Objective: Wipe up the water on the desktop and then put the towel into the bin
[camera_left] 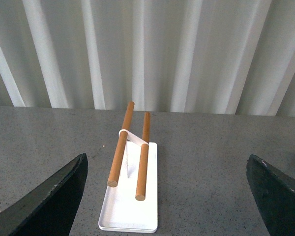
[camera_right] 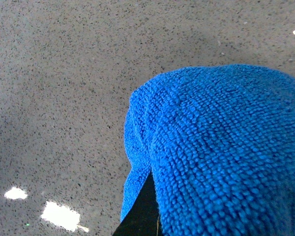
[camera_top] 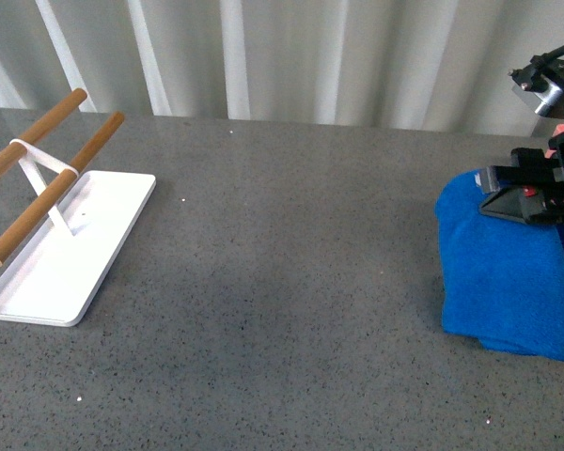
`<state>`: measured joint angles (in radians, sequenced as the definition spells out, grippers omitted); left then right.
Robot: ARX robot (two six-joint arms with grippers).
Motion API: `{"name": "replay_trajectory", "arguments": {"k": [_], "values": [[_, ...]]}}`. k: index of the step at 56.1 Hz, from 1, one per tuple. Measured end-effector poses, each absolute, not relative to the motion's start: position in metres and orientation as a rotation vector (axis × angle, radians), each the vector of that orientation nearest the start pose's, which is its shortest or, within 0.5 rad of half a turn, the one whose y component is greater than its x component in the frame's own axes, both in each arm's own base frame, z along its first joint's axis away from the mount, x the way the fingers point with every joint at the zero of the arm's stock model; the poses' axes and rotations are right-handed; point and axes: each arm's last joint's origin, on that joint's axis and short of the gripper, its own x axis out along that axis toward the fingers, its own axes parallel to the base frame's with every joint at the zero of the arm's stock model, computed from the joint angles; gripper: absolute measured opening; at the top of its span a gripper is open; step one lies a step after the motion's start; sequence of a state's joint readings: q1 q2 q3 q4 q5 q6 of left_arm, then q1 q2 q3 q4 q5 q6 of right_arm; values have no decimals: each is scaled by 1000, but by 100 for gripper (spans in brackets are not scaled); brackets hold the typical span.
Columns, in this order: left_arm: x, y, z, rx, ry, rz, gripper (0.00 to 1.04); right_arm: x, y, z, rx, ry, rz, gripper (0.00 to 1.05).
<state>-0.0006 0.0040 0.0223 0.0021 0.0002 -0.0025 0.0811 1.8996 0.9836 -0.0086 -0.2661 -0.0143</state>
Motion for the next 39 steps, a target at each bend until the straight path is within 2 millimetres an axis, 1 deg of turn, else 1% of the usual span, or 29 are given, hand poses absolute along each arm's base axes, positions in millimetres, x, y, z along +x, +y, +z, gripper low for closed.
{"name": "replay_trajectory", "arguments": {"k": [10,14,19,24,30,34,39], "values": [[97,0,171,-2,-20,-1,98,364,52,101,100,970,367,4],[97,0,171,-2,-20,-1,98,366,55,94,103,984,372,4],[97,0,171,-2,-20,-1,98,369,57,81,115,1013,375,4],[97,0,171,-2,-20,0,98,371,56,67,118,1044,369,4],[97,0,171,-2,-20,-1,98,373,50,50,120,1083,343,4],[97,0,171,-2,-20,-1,98,376,45,46,118,1088,331,4],[97,0,171,-2,-20,-1,98,380,40,46,109,1082,323,4]]}}
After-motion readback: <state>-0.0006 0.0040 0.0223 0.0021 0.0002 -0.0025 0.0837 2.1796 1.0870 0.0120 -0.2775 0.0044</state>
